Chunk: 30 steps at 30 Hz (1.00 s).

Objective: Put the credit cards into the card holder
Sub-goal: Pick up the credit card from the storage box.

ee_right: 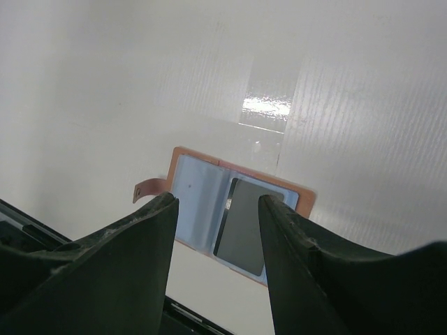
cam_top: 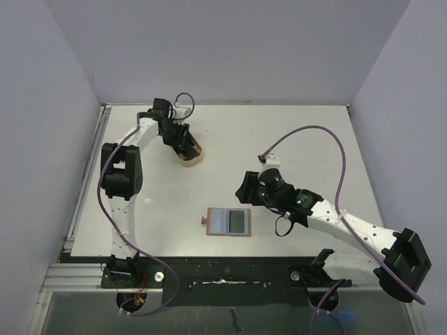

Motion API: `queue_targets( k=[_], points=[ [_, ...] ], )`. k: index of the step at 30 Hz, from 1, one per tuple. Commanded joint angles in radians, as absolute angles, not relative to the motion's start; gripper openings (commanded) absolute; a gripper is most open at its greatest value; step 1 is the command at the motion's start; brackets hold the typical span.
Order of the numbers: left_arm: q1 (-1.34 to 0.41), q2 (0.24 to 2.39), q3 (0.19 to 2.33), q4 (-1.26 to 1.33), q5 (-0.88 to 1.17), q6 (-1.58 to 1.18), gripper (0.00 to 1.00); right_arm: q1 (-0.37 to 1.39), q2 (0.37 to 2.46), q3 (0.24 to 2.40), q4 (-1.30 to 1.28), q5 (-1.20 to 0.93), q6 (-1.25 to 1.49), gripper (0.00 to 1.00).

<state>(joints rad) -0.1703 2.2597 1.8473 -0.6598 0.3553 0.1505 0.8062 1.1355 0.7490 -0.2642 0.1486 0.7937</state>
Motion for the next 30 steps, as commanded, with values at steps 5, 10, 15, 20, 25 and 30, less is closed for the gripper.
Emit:
queue_targets(
  k=[5,10,15,20,25,30],
  points=[
    [-0.179,2.235,1.896,-0.719,0.41,0.16,0.28,0.822,1.108,0.779,-0.251,0.19,0.78,0.5],
    [-0.177,2.213,1.901,-0.726,0.444,0.145,0.13,0.826,1.105,0.778,-0.254,0.19,0.776,0.5],
    [-0.178,2.18,1.898,-0.723,0.442,0.113,0.02,0.831,1.093,0.771,-0.267,0.193,0.78,0.5],
    [-0.174,2.153,1.92,-0.764,0.463,0.082,0.0,0.833,1.07,0.767,-0.268,0.198,0.774,0.51],
    [-0.172,2.09,1.913,-0.761,0.48,0.054,0.0,0.832,1.05,0.781,-0.296,0.205,0.763,0.51],
    [-0.171,2.013,1.901,-0.774,0.431,0.04,0.0,0.833,1.019,0.784,-0.304,0.224,0.755,0.51]
  ],
)
